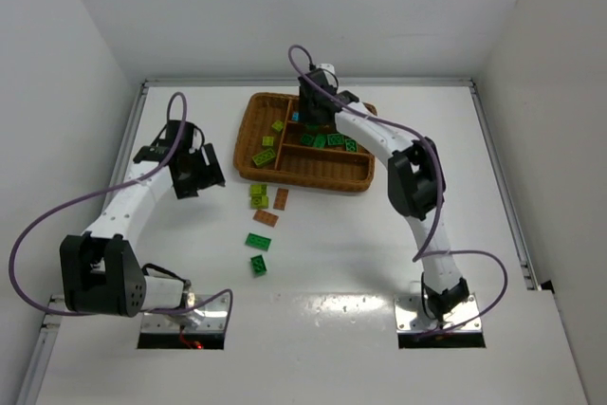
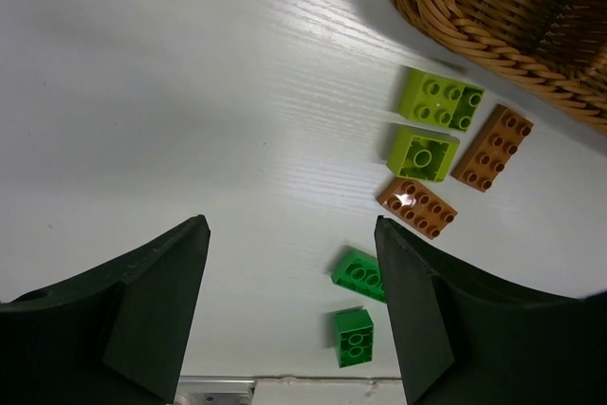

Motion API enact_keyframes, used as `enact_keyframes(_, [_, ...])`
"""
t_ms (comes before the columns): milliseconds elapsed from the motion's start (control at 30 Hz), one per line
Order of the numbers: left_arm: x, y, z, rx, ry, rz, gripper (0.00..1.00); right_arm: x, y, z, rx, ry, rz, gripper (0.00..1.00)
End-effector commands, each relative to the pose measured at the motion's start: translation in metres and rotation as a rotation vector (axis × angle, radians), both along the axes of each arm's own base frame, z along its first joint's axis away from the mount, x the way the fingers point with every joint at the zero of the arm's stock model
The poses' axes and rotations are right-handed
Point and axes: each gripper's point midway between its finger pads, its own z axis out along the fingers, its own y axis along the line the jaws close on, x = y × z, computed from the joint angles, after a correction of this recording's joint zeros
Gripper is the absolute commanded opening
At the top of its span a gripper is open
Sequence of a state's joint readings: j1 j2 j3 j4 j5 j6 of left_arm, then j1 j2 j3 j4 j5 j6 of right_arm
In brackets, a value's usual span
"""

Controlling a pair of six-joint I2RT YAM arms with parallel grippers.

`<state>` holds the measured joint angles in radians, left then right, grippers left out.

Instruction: Sort the legos into containers by color

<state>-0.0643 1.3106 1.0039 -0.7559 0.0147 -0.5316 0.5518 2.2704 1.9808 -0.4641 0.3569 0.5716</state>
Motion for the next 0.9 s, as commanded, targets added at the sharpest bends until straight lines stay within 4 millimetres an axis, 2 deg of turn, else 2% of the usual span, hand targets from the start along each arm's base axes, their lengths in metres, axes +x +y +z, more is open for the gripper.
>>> enact_keyframes(0, [0.003, 0.003, 0.015, 0.009, -0.043, -0.001, 0.77, 0.008, 0.007, 0.018, 0.024, -0.024, 0.023, 0.57])
enact_keyframes(33, [0.001, 0.004, 0.014, 0.009, -0.034, -0.001, 0.77, 0.008, 0.006, 0.017, 0.018, -0.015, 0.023, 0.65])
enact_keyframes(100, [0.003, 0.005, 0.017, 0.017, -0.044, 0.004, 0.77, 0.008, 0.007, 0.017, 0.025, -0.014, 0.017, 0.65])
enact_keyframes(200, [0.003, 0.009, 0.019, 0.035, -0.045, 0.014, 0.77, -0.003, 0.002, 0.039, 0.028, -0.046, 0.011, 0.63])
enact_keyframes(233, [0.005, 0.009, 0.022, 0.035, -0.054, 0.015, 0.77, -0.013, -0.004, 0.032, 0.014, -0.023, 0.011, 0.61])
enact_keyframes(267, [0.006, 0.01, 0.022, 0.042, -0.054, 0.019, 0.77, -0.019, -0.008, 0.056, 0.037, -0.06, 0.011, 0.59])
enact_keyframes(300, [0.005, 0.01, 0.025, 0.042, -0.063, 0.02, 0.77, -0.039, -0.003, 0.042, 0.034, -0.029, 0.045, 0.54])
enact_keyframes(367, [0.006, 0.013, 0.025, 0.054, -0.064, 0.027, 0.77, -0.068, 0.004, 0.046, 0.066, -0.027, 0.093, 0.54])
enact_keyframes(400, [0.006, 0.014, 0.025, 0.054, -0.064, 0.044, 0.77, -0.101, 0.015, 0.045, 0.073, -0.023, 0.163, 0.58])
enact_keyframes(467, [0.006, 0.015, 0.025, 0.055, -0.065, 0.067, 0.77, -0.143, 0.03, 0.036, 0.077, 0.016, 0.252, 0.65])
enact_keyframes(500, [0.007, 0.015, 0.025, 0.048, -0.065, 0.078, 0.77, -0.184, 0.047, 0.021, 0.068, 0.064, 0.345, 0.74])
enact_keyframes(533, [0.007, 0.016, 0.025, 0.052, -0.066, 0.095, 0.77, -0.206, 0.055, 0.013, 0.062, 0.09, 0.393, 0.78])
enact_keyframes(567, [0.007, 0.019, 0.025, 0.052, -0.065, 0.104, 0.77, -0.229, 0.059, -0.003, 0.056, 0.132, 0.43, 0.8])
enact_keyframes(600, [0.007, 0.021, 0.025, 0.061, -0.066, 0.11, 0.77, -0.264, 0.08, -0.005, 0.07, 0.156, 0.51, 0.82])
enact_keyframes(633, [0.007, 0.021, 0.025, 0.061, -0.066, 0.11, 0.77, -0.282, 0.09, -0.011, 0.074, 0.169, 0.551, 0.85])
enact_keyframes(667, [0.007, 0.023, 0.025, 0.069, -0.067, 0.115, 0.77, -0.314, 0.102, -0.02, 0.061, 0.191, 0.618, 0.85])
enact_keyframes(733, [0.009, 0.023, 0.031, 0.067, -0.085, 0.115, 0.77, -0.337, 0.116, -0.025, 0.093, 0.2, 0.643, 0.86])
enact_keyframes(767, [0.009, 0.024, 0.031, 0.075, -0.086, 0.12, 0.77, -0.348, 0.118, -0.031, 0.107, 0.223, 0.663, 0.86])
enact_keyframes(800, [0.009, 0.024, 0.031, 0.075, -0.086, 0.12, 0.77, -0.356, 0.128, -0.037, 0.124, 0.23, 0.683, 0.86])
enact_keyframes(833, [0.009, 0.024, 0.031, 0.075, -0.086, 0.12, 0.77, -0.36, 0.132, -0.035, 0.138, 0.228, 0.685, 0.86])
enact_keyframes(867, [0.009, 0.024, 0.031, 0.075, -0.086, 0.12, 0.77, -0.363, 0.132, -0.047, 0.113, 0.242, 0.686, 0.86])
